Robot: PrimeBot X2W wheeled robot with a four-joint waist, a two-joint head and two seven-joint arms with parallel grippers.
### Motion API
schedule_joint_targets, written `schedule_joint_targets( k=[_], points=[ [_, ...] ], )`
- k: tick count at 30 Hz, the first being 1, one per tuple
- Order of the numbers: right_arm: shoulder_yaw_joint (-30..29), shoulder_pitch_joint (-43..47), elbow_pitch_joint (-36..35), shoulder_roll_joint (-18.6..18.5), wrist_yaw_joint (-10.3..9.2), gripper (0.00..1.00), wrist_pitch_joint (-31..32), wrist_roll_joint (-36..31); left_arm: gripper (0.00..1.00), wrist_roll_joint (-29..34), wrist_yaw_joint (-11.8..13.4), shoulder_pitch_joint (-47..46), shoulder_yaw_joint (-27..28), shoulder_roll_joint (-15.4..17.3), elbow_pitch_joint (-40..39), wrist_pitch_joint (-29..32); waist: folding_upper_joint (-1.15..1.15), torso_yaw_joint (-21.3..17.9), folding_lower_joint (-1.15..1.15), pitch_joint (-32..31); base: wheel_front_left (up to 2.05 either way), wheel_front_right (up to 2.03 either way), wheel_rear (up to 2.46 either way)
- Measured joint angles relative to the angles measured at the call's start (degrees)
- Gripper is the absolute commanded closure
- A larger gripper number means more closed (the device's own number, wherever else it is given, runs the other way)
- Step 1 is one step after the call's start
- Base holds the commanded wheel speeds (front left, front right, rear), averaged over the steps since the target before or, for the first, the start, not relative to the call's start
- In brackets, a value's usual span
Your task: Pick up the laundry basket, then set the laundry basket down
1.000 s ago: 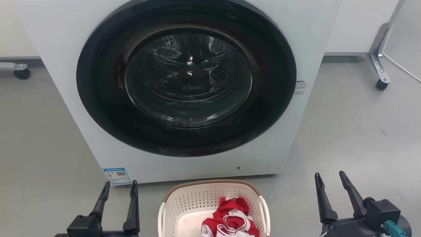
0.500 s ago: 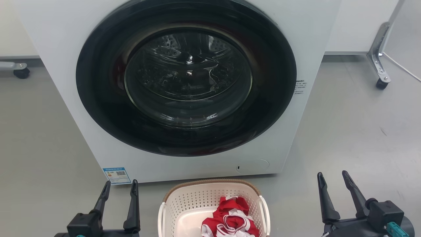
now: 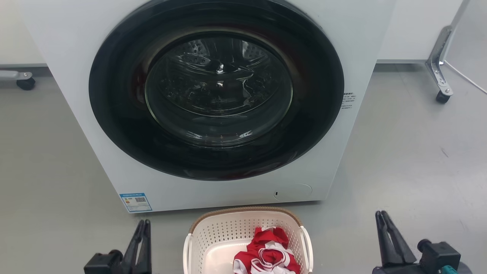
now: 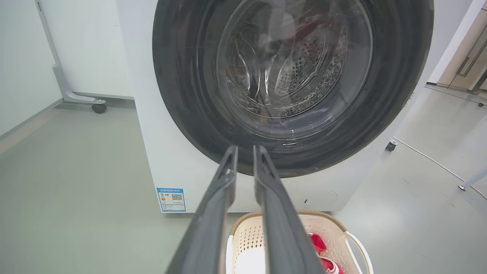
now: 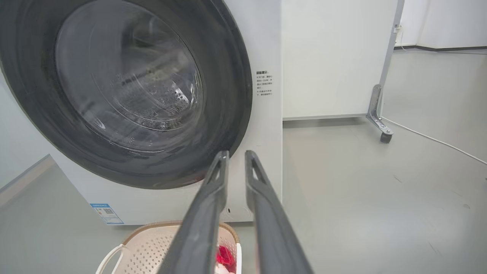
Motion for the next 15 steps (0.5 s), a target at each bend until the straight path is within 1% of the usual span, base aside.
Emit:
schedule_joint_targets(
  k=[5,8,12,15],
  points=[
    [-0.83,0.93,0.73,0.68,0.35,1.00,0.55,1.11,1.00,-1.36,-0.53,0.76,0.64,-0.21,0.76,0.52,0.00,-0.01,0.00,0.04,0.00,0.00,0.00],
    [-1.63,0.90,0.88,0.88,0.85,1.00,1.11,3.24,1.00,-2.66,-0.63,0.73,1.19,-0.47,1.00,1.10,0.00,-0.02,0.00,0.07,0.00,0.00,0.00],
    [-2.68,0.82,1.18,1.30,1.35,1.00,2.10,6.37,1.00,-6.06,-1.53,0.62,2.15,-0.75,1.37,1.87,0.00,-0.03,0.00,0.11,0.00,0.00,0.00],
    [-3.52,0.76,1.42,1.64,1.71,1.00,3.00,8.64,1.00,-8.75,-1.59,0.58,2.68,-0.94,1.53,2.55,0.00,-0.04,0.00,0.13,0.00,0.00,0.00]
  ],
)
